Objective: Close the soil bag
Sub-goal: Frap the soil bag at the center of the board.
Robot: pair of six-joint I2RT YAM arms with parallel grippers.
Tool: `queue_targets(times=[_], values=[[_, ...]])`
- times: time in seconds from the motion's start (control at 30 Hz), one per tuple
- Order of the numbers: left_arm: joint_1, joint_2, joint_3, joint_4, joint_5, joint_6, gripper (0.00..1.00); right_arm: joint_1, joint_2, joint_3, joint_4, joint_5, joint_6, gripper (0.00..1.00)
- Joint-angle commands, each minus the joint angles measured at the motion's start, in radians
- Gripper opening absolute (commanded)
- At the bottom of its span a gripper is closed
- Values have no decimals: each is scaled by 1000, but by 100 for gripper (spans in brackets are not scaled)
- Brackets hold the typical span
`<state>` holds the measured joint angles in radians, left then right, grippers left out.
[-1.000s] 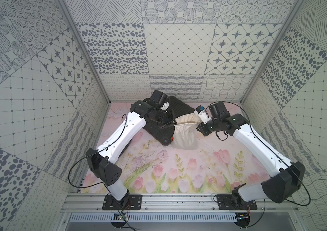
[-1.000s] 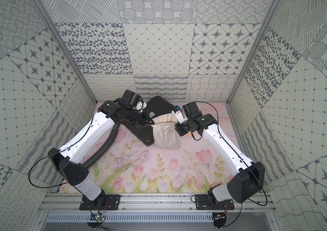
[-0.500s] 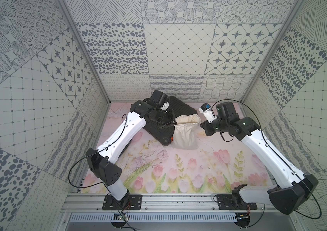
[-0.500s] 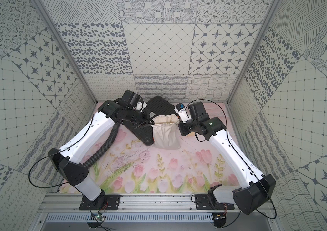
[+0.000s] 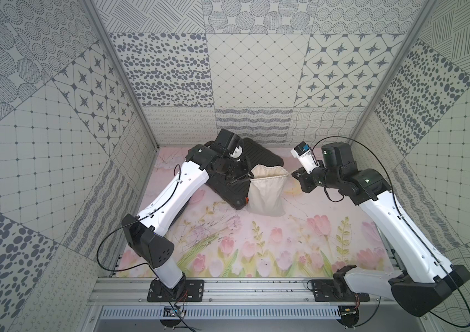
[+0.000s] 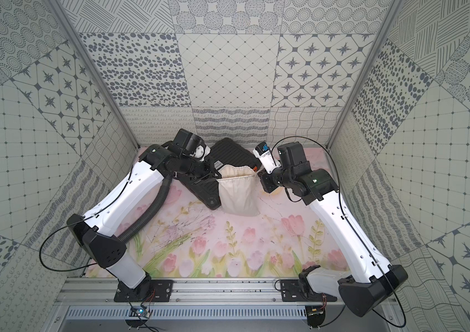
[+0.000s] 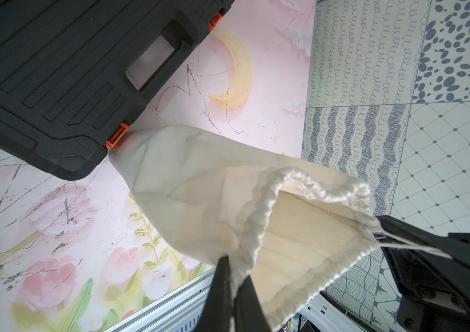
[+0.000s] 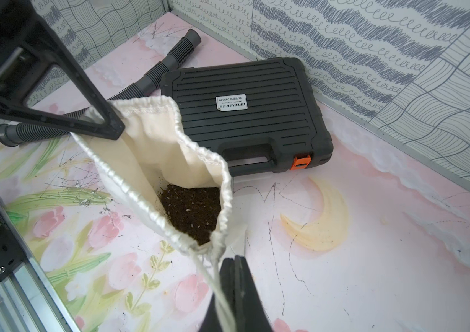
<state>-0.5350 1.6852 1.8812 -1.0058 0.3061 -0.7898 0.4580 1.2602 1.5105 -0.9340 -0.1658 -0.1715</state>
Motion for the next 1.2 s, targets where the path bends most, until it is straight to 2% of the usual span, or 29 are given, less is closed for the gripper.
queue_targets(times=[0.0,0.13,0.3,0.6,0.73,0.9,1.0,1.1,1.17], values=[[20,-25,2,-11,-55,23,1,-5,-1,41,11,69,-25,0],[40,-62,-22,-13,-65,20,1,-8,-6,54,1,135,-28,0],[40,-105,-32,-28,-80,22,1,-5,-18,46,21,216,32,0],[43,-158,-157,-18,-91,19,1,-3,-72,6,141,310,104,0],[54,-185,-241,31,-77,-9,5,-2,-81,-25,197,250,130,0],[55,-224,-298,188,-2,-20,20,8,-68,2,243,199,117,0],[54,-244,-302,303,30,21,38,8,-54,7,243,161,105,0],[53,-248,-309,408,87,123,52,8,-45,-1,243,122,107,0],[48,-263,-325,472,103,195,66,8,-41,-1,242,114,111,0]])
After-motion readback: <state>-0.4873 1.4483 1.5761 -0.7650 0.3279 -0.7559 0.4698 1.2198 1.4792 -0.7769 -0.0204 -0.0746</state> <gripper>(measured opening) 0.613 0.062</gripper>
